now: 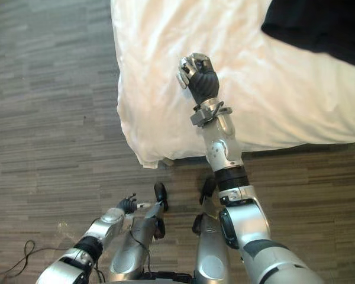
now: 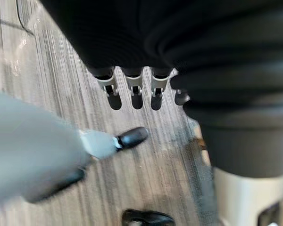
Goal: Tidy the bed and pick cloth on bed and put in laundry
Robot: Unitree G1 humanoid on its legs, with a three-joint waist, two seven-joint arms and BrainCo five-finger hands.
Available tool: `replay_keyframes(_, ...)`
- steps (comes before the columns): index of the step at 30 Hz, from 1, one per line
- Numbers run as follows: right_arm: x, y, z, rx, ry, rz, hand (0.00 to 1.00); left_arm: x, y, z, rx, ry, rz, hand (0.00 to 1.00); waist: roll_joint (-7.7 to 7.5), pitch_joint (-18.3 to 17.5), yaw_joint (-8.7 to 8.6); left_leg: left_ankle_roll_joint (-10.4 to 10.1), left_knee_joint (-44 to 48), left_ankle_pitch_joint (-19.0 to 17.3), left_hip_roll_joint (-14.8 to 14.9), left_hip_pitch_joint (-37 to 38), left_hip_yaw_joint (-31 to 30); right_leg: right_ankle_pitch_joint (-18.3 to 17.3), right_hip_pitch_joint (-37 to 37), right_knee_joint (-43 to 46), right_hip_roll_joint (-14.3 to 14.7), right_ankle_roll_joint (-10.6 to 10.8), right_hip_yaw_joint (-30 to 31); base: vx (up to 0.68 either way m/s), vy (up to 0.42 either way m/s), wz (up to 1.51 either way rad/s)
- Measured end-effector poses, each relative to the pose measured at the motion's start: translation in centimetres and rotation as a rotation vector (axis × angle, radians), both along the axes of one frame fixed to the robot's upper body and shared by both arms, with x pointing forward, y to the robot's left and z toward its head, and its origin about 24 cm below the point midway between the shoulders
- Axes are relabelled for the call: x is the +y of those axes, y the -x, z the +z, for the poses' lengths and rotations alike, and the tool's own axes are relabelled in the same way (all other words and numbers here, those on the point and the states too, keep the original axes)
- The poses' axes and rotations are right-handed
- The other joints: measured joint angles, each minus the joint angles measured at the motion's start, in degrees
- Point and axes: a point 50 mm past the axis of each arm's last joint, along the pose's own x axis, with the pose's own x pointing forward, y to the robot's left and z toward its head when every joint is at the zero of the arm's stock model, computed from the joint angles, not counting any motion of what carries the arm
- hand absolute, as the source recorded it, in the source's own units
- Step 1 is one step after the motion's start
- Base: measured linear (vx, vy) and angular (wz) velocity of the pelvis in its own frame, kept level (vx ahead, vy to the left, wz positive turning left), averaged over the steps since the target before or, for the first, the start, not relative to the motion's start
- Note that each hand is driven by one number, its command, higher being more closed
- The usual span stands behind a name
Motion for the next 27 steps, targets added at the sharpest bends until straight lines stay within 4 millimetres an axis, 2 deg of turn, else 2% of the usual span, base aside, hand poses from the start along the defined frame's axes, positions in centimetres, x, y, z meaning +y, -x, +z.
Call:
replay_keyframes(5,-0.8,0.1,1.4,-0.076,-0.143,-0.033,1.00,-1.4,-2.6,2.2,-0.066,0.002,0.006,0.00,0.84,0.4,-0.28,0.2,1.2,0.1,-1.2,-3.3,0.1,0.2,-3.0,0.0,-1.2,0.1,1.4,0.04,0.046,0.03)
replay_keyframes(9,-1.4,-0.2,1.4,-0.092,-0.161,-0.074,1.00,-1.4,-3.1,2.6,-0.058,0.014,0.025,0.00,1.34,0.6,-0.87,0.2,1.2,0.0,-1.7,-3.8,0.5,0.7,-4.3,0.3,-1.7,0.2,2.9,-0.01,0.044,-0.09)
replay_keyframes(12,-2.9,-0.3,1.2,-0.093,-0.161,-0.123,1.00,-0.7,-3.5,2.9,-0.040,0.014,0.058,0.00,1.39,0.7,-1.42,1.0,1.2,-0.7,-1.7,-3.7,1.4,0.8,-5.4,1.4,-1.8,0.3,4.4,-0.05,0.048,-0.20)
replay_keyframes(15,-6.6,0.0,0.6,-0.094,-0.204,-0.198,1.00,0.9,-4.1,3.5,-0.036,0.063,0.123,0.00,1.11,0.8,-3.00,0.9,0.7,-1.0,-2.2,-3.1,2.4,1.1,-5.5,1.4,-2.0,0.7,6.0,-0.04,0.035,-0.14)
replay_keyframes(20,-11.9,1.5,-0.7,-0.106,-0.289,-0.304,1.00,3.4,-4.5,4.0,-0.042,0.099,0.185,0.00,0.72,0.9,-4.20,0.9,-0.8,-0.9,-2.5,-1.9,4.7,1.6,-5.9,0.8,-2.1,1.2,8.2,0.01,0.016,-0.26)
replay_keyframes(21,-14.0,2.3,-1.8,-0.098,-0.331,-0.353,1.00,4.0,-4.4,4.0,-0.042,0.105,0.195,0.00,0.42,0.9,-4.30,1.0,-1.7,-0.8,-2.5,-1.0,5.4,1.7,-5.8,0.7,-1.9,1.3,9.0,0.06,0.010,-0.27)
replay_keyframes(23,-16.7,3.3,-3.8,-0.056,-0.397,-0.429,1.00,4.6,-4.4,4.0,-0.048,0.113,0.199,0.00,-0.04,0.7,-4.43,1.1,-2.3,-0.7,-2.2,-0.1,6.0,1.9,-5.1,0.2,-1.5,1.1,9.3,0.10,0.004,-0.24)
replay_keyframes(24,-18.6,4.1,-6.2,0.019,-0.458,-0.493,1.00,4.9,-4.5,4.1,-0.055,0.120,0.204,0.00,-0.56,0.8,-4.37,1.1,-2.3,-0.7,-1.9,0.5,6.4,1.9,-4.8,0.2,-1.2,1.1,9.6,0.10,-0.006,-0.17)
replay_keyframes(25,-19.3,4.6,-7.3,0.053,-0.487,-0.520,1.00,5.0,-4.5,4.2,-0.059,0.122,0.207,0.00,-0.72,0.8,-4.32,1.0,-2.4,-0.8,-1.8,0.7,6.5,1.9,-4.7,0.2,-1.0,1.1,9.7,0.12,-0.013,-0.18)
replay_keyframes(27,-20.9,6.4,-11.6,0.180,-0.517,-0.593,1.00,5.6,-4.3,4.0,-0.065,0.131,0.208,0.00,-0.86,0.9,-4.69,1.0,-3.3,-0.8,-1.3,2.0,6.6,1.9,-3.8,0.1,-0.4,1.1,9.7,0.13,-0.008,-0.13)
